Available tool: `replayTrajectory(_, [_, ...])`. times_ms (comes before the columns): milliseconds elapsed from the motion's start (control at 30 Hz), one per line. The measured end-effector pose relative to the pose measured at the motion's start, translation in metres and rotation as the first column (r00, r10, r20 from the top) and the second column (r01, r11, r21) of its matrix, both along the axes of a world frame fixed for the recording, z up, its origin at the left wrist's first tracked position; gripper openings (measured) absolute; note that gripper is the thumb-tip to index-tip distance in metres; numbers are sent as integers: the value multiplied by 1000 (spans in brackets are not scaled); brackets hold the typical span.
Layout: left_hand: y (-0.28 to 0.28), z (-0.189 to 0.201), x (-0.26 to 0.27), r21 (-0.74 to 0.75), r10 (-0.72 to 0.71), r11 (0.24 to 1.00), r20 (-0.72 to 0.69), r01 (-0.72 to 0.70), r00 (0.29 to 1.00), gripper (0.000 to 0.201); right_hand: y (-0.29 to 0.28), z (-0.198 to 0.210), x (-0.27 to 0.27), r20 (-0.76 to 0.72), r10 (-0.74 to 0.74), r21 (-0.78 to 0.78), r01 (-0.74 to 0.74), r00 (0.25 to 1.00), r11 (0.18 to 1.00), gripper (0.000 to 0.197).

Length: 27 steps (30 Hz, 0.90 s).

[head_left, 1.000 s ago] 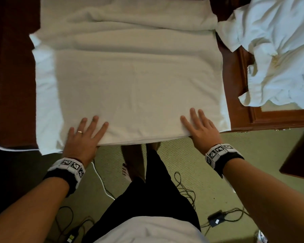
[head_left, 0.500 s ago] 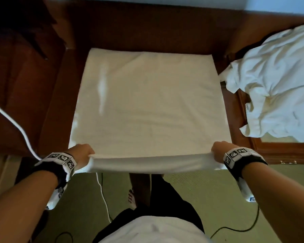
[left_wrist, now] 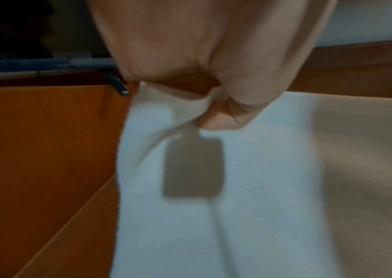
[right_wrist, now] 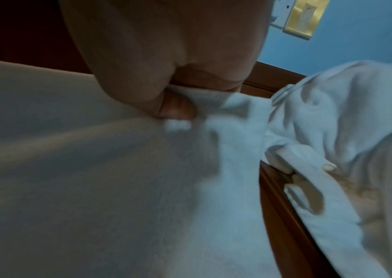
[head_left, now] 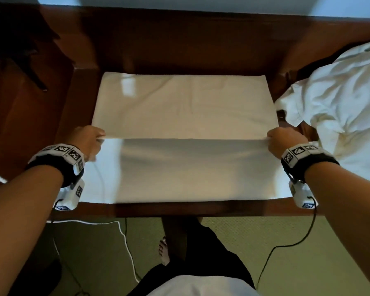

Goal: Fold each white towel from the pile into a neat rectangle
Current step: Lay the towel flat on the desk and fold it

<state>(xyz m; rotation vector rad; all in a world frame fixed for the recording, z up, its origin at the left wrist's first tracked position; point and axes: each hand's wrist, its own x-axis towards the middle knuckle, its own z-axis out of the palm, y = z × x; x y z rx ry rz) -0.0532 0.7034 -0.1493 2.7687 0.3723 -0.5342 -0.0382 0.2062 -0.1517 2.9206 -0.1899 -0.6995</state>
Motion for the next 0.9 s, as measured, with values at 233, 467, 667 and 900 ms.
replayTrajectory(233, [3, -28, 71, 123, -75, 989, -36, 79, 997, 22, 4, -24, 70, -57, -46, 13, 47, 997, 999, 21])
replayTrajectory(467, [-14, -81, 40, 288, -219, 939, 72, 190, 973, 74, 6, -75, 45, 305, -13, 170, -41, 952, 985, 47])
replayTrajectory(667, [-35, -135, -70, 185, -275, 942, -57, 281, 960, 79, 17, -127, -58, 78, -1, 241, -18, 997, 970, 71])
replayTrajectory(900, [-40, -135, -112, 160, -275, 948, -22, 275, 961, 85, 35, -128, -101, 132, -53, 269, 16, 990, 963, 76])
